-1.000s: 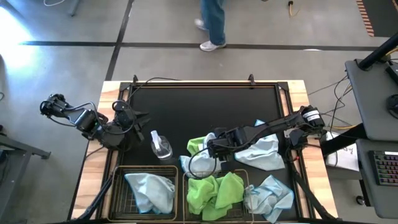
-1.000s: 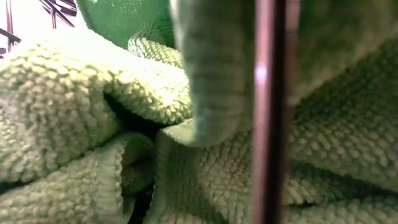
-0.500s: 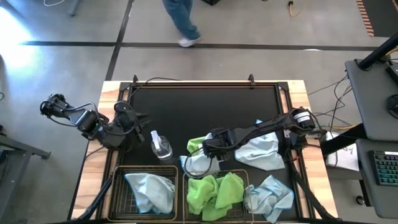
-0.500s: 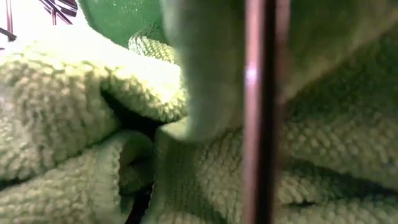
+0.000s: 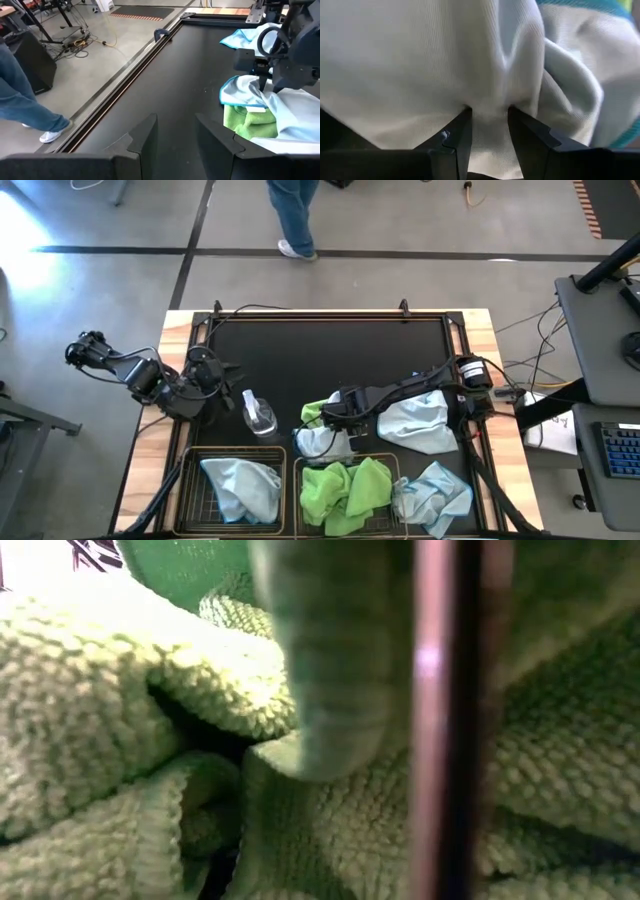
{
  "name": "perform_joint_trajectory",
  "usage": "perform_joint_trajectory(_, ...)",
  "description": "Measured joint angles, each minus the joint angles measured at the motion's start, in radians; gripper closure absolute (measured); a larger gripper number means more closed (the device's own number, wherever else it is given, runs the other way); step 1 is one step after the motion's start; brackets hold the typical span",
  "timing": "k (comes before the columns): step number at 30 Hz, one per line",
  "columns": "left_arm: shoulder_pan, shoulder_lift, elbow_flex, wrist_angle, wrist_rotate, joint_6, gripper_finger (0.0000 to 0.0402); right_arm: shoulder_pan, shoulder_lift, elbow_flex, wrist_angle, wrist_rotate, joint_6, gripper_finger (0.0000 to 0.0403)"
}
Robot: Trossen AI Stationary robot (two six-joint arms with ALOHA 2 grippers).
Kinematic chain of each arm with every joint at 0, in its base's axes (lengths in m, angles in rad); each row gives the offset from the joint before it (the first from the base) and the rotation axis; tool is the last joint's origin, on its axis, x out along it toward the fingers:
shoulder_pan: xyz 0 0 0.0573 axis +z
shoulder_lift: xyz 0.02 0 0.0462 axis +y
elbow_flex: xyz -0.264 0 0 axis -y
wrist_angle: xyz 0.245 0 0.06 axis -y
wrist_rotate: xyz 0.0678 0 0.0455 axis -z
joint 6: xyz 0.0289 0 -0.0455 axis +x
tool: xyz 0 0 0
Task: Sort microfiber towel by color & place in baskets
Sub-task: Put the white microfiber cloth into the left wire basket
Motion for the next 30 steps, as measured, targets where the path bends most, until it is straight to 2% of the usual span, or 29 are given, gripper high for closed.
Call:
perform_joint_trajectory(6, 0.000, 0.002, 0.000, 0.000, 0.000, 0.000, 0.0288, 0.000, 0.027, 0.000, 0.004, 0.000, 0.000, 0.0282)
perform_joint_trajectory(11, 0.000, 0.002, 0.000, 0.000, 0.000, 0.000, 0.0288, 0.000, 0.030, 0.000, 0.004, 0.000, 0.008, 0.0299)
perform_joint_trajectory(22, 0.000, 0.002, 0.000, 0.006, 0.000, 0.000, 0.0288, 0.000, 0.031, 0.000, 0.004, -0.002, 0.019, 0.0387)
perform_joint_trajectory(30, 0.000, 0.002, 0.000, 0.007, 0.000, 0.000, 0.0288, 0.000, 0.021, 0.000, 0.003, -0.002, 0.043, 0.0393)
